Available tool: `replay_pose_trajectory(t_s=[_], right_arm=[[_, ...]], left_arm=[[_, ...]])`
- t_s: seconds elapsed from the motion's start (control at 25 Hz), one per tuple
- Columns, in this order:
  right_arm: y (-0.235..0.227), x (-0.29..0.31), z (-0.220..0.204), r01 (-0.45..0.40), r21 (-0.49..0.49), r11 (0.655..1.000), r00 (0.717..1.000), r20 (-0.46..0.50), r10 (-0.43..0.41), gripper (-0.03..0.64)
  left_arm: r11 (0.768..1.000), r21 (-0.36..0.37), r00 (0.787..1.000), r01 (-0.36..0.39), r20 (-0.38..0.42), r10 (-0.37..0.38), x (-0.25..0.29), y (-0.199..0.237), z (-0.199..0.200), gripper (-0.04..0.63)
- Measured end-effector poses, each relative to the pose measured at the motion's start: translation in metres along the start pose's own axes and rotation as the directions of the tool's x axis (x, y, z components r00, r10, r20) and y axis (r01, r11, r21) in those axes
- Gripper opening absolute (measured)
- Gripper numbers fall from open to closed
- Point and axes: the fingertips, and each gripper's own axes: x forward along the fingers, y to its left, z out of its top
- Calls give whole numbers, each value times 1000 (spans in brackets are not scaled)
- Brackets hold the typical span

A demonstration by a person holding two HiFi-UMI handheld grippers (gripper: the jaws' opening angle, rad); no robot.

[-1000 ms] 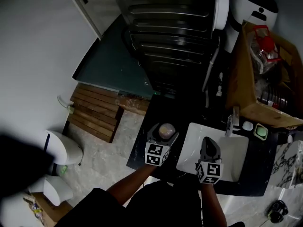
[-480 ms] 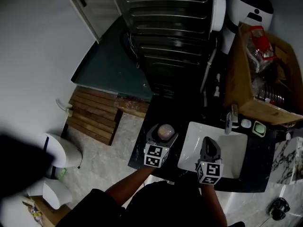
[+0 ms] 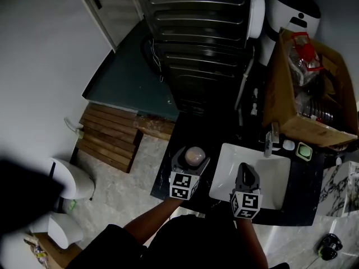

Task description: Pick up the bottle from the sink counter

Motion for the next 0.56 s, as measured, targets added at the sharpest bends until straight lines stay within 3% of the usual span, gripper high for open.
replay_pose_trajectory(t_s=[0.56], right_arm=[[3, 0, 6, -9, -12, 1000, 1000, 12, 9, 37]], left_arm=[[1000, -1, 1000, -5, 8, 5, -1, -1, 7, 380]])
